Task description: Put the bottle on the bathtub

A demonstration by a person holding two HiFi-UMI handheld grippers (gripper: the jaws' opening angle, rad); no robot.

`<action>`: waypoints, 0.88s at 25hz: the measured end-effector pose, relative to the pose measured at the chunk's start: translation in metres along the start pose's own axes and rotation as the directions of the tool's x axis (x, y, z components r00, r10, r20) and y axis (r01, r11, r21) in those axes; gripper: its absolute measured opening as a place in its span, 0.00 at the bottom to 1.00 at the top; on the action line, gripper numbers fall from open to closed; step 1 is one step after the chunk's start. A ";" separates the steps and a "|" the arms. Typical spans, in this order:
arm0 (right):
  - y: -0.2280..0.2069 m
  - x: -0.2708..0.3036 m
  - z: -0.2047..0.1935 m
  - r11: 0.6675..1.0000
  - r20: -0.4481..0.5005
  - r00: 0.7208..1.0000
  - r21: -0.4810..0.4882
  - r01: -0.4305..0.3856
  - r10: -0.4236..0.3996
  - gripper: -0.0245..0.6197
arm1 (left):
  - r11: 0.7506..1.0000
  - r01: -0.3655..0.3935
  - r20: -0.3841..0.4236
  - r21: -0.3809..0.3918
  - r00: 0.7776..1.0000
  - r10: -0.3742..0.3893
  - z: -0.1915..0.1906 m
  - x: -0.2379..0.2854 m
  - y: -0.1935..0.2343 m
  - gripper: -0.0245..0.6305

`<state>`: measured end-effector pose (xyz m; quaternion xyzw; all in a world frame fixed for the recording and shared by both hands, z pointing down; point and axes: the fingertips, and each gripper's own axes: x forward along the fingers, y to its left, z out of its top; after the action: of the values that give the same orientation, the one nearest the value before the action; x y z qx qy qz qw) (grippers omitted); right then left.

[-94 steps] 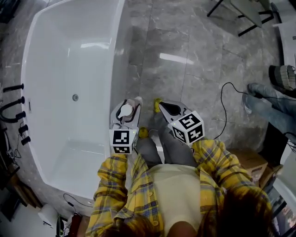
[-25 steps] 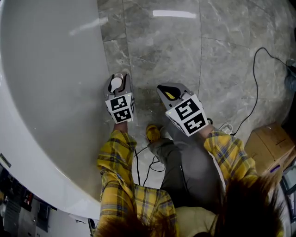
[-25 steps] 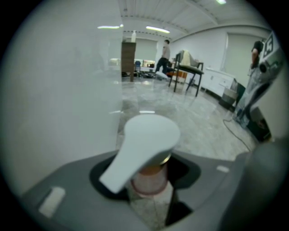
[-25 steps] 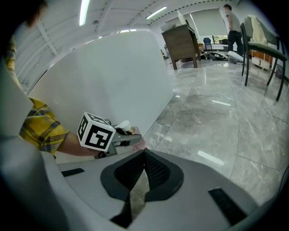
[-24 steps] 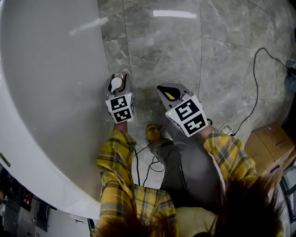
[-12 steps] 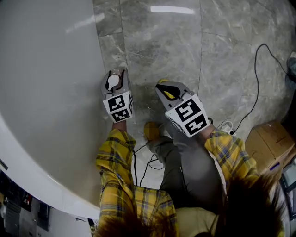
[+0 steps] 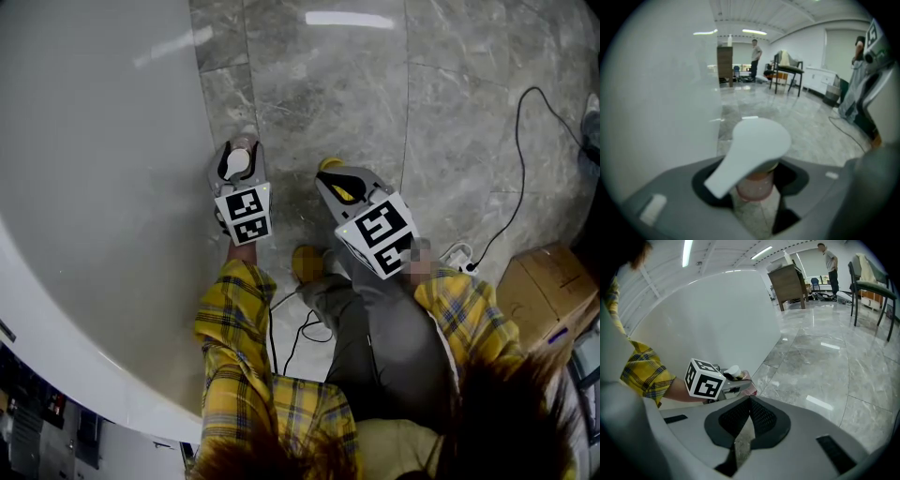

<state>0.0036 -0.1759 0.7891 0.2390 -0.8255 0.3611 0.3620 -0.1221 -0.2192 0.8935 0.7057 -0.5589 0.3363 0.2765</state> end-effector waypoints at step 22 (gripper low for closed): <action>0.025 -0.027 0.016 1.000 0.016 1.000 -0.018 0.017 -0.017 0.06 | 0.995 -0.037 -0.031 -0.088 0.999 0.034 -0.005 -0.036 0.011 0.46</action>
<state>-0.0027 -0.1692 0.7501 0.2455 -0.8295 0.3487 0.3607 -0.1389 -0.1958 0.8686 0.6776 -0.5817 0.3264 0.3097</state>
